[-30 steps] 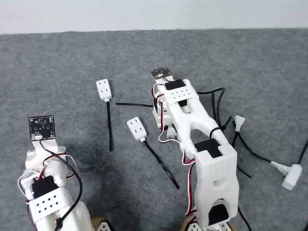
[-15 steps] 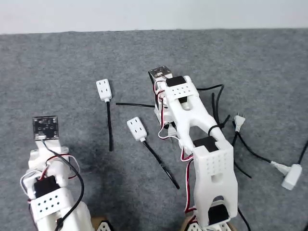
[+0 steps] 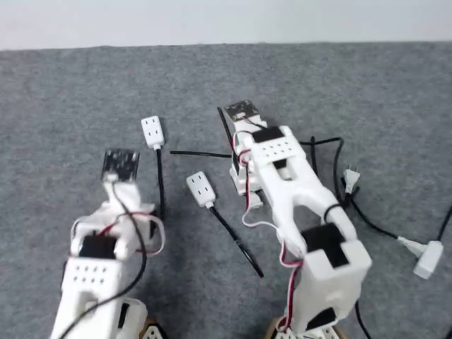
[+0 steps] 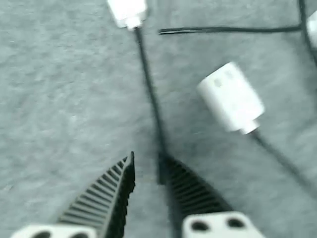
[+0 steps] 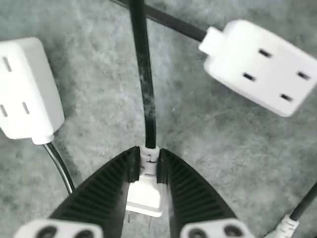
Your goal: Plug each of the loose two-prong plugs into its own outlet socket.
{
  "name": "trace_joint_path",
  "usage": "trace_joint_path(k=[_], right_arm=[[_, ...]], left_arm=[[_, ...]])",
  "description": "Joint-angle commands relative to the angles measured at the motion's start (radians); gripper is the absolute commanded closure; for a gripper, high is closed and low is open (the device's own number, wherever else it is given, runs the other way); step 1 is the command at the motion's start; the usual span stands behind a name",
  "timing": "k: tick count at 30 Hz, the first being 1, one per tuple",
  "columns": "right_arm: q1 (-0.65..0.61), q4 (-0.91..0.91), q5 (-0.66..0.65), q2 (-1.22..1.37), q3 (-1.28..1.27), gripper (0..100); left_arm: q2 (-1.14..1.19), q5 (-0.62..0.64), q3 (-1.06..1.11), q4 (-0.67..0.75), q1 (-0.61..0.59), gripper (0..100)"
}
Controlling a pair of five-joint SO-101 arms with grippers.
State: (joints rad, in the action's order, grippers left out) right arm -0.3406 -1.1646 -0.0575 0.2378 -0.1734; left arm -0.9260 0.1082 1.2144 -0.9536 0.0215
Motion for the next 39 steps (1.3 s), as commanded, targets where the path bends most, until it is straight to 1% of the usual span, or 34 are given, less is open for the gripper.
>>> trace_joint_path(k=[1,3,6,9,12,15,18,24,33,35,38,39], right_arm=[[0.035,0.033,0.006,-0.094,-0.005,99.1],[0.05,0.044,-0.008,-0.093,-0.003,99.1],[0.071,0.056,-0.02,-0.093,-0.002,99.1],[0.084,0.068,-0.021,-0.093,0.002,99.1],[0.088,0.07,-0.021,-0.093,0.002,99.1],[0.088,0.07,-0.023,-0.093,0.002,99.1],[0.084,0.07,-0.038,-0.093,0.002,99.1],[0.082,0.07,-0.041,-0.093,-0.002,99.1],[0.082,0.07,-0.043,-0.091,-0.003,99.1],[0.081,0.067,-0.044,-0.074,0.003,99.1],[0.081,0.047,-0.06,-0.039,0.034,99.1],[0.081,0.035,-0.06,-0.025,0.048,99.1]], left_arm=[[0.374,0.264,-0.28,-0.008,0.144,80],[0.532,0.322,-0.378,-0.012,0.206,80],[0.709,0.382,-0.512,-0.012,0.247,81],[0.825,0.45,-0.61,-0.017,0.287,81],[0.921,0.497,-0.656,-0.014,0.325,81],[1.011,0.523,-0.697,-0.014,0.319,81],[1.077,0.548,-0.745,-0.014,0.284,81],[1.115,0.582,-0.803,-0.014,0.262,81],[1.12,0.582,-0.819,-0.005,0.25,82],[1.12,0.563,-0.819,-0.005,0.269,86],[1.12,0.468,-0.819,-0.008,0.315,98],[1.12,0.45,-0.817,-0.011,0.325,99]])
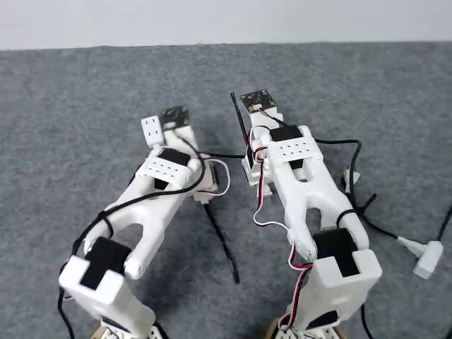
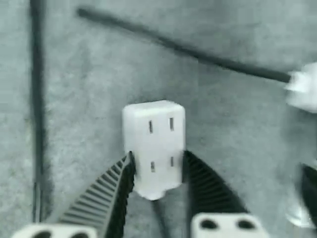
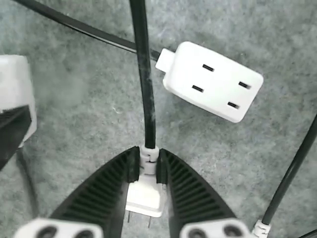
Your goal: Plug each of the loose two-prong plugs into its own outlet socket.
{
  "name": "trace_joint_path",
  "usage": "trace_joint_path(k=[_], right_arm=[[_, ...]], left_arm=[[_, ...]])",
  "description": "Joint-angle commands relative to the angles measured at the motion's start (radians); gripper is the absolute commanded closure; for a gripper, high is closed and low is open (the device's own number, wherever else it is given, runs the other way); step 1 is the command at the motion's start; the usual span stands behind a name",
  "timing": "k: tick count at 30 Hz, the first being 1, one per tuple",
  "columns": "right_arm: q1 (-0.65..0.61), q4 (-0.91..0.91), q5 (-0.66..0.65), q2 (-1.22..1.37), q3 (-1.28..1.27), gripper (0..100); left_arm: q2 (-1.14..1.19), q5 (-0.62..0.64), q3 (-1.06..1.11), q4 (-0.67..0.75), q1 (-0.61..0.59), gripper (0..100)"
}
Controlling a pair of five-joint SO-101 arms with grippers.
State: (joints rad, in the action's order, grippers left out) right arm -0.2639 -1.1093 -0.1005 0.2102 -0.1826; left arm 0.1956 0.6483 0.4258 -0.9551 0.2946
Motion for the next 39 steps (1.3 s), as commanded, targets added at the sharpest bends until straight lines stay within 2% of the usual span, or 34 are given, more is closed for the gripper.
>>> trace_joint_path(k=[1,9,15,18,26,31,37,39], right_arm=[[0.004,-0.031,-0.017,0.015,0.075,99.1],[0.008,-0.079,-0.02,0.087,0.153,99.1],[0.01,-0.079,-0.021,0.087,0.155,99.1],[0.01,-0.079,-0.021,0.087,0.155,99.1],[0.008,-0.079,-0.021,0.085,0.155,99.1],[0.008,-0.079,-0.021,0.088,0.155,99.1],[0.005,-0.079,-0.021,0.09,0.155,99.1],[0.005,-0.079,-0.021,0.09,0.155,99.1]], left_arm=[[-0.002,-0.097,-0.027,-0.009,0.058,98],[-0.003,-0.103,-0.015,-0.011,0.051,97],[-0.014,-0.098,-0.042,-0.052,0.037,81],[-0.014,-0.094,-0.073,-0.054,0.0,77],[0.009,-0.091,-0.117,-0.069,-0.066,77],[0.1,-0.087,-0.16,-0.061,-0.066,77],[0.206,-0.06,-0.303,-0.146,-0.054,77],[0.213,-0.064,-0.305,-0.152,-0.031,81]])
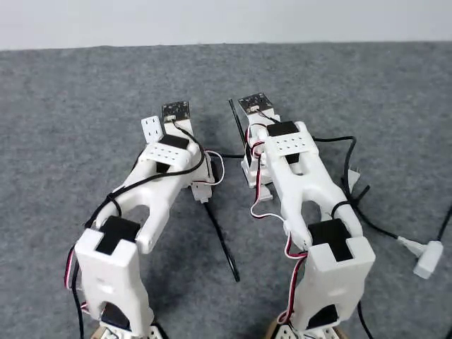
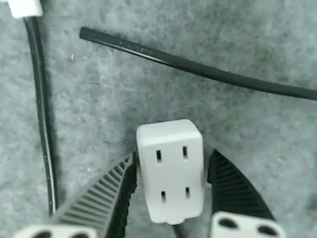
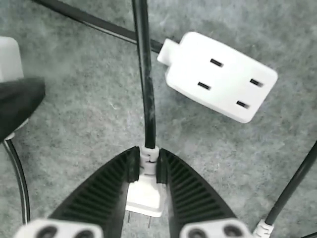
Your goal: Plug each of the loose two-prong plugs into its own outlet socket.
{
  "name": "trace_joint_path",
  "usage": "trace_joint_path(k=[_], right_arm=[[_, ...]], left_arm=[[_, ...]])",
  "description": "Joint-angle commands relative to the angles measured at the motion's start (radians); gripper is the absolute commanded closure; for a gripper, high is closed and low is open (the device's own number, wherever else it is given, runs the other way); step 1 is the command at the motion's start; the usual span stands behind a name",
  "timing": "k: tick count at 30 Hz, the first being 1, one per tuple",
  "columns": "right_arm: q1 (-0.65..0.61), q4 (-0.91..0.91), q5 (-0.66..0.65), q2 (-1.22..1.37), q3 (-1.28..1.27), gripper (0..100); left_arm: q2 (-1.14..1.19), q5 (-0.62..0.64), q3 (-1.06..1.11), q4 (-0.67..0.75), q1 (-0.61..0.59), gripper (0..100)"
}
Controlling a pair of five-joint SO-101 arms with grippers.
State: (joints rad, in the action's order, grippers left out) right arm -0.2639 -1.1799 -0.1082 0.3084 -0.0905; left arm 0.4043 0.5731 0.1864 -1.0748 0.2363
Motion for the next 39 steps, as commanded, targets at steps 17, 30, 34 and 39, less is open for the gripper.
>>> trace_joint_path(k=[17,30,34,39], right_arm=[[0.012,-0.012,-0.023,-0.012,0.061,99.1],[0.013,-0.004,0.058,-0.021,0.061,99.1],[0.013,0.044,0.08,-0.104,0.003,99.1],[0.002,0.16,0.075,-0.285,-0.198,99.1]], left_arm=[[-0.393,-0.126,0.446,0.149,0.232,99],[-0.394,-0.103,0.403,0.11,0.164,72],[-0.394,-0.106,0.403,0.19,0.138,67],[-0.402,-0.106,0.371,0.175,0.092,67]])
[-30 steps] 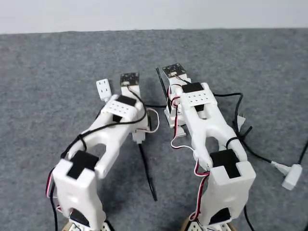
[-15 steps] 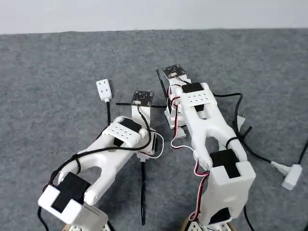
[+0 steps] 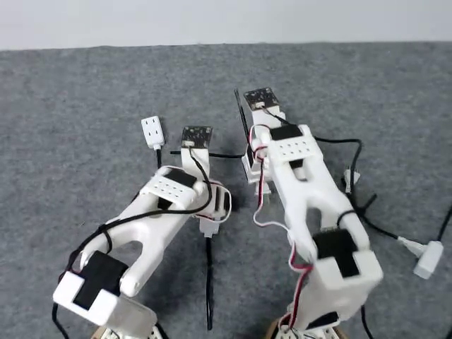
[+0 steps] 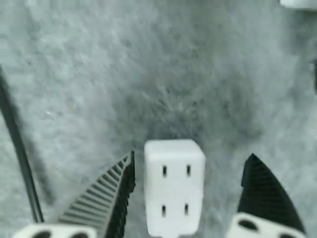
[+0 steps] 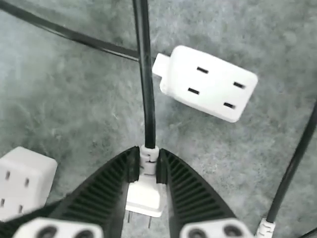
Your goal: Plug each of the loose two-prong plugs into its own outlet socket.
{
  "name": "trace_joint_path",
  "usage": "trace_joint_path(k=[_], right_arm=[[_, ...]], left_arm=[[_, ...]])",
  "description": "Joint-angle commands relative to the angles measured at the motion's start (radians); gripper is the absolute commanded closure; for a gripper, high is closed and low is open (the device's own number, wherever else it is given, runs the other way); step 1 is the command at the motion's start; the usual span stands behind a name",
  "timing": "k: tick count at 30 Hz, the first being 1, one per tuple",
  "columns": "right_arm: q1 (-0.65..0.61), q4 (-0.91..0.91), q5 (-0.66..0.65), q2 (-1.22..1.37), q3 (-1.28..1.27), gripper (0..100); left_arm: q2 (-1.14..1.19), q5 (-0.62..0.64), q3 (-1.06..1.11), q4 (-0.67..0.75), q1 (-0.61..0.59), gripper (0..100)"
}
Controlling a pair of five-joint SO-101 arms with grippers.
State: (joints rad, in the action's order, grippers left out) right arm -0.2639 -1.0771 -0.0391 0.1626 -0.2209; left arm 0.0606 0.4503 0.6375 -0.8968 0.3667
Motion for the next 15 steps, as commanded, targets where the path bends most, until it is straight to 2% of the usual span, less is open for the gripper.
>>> trace_joint_path(k=[1,3,6,8,12,14,15], right_arm=[[-0.001,0.067,0.006,-0.176,-0.098,99.1],[-0.016,0.067,0.003,-0.242,-0.146,99.1],[-0.042,0.065,0.002,-0.337,-0.209,99.1],[-0.062,0.054,-0.018,-0.404,-0.247,99.1],[-0.116,0.008,-0.025,-0.544,-0.313,99.1],[-0.145,-0.008,-0.021,-0.618,-0.347,99.1],[-0.157,-0.012,-0.021,-0.656,-0.365,99.1]], left_arm=[[-0.061,0.015,-0.088,-0.02,-0.051,67],[-0.074,0.003,-0.114,-0.057,-0.078,67],[-0.114,-0.094,-0.128,-0.077,-0.15,69],[-0.129,-0.149,-0.131,-0.074,-0.233,76],[-0.104,-0.25,-0.145,-0.046,-0.327,100],[-0.064,-0.273,-0.147,-0.051,-0.325,97],[-0.043,-0.285,-0.147,-0.054,-0.324,98]])
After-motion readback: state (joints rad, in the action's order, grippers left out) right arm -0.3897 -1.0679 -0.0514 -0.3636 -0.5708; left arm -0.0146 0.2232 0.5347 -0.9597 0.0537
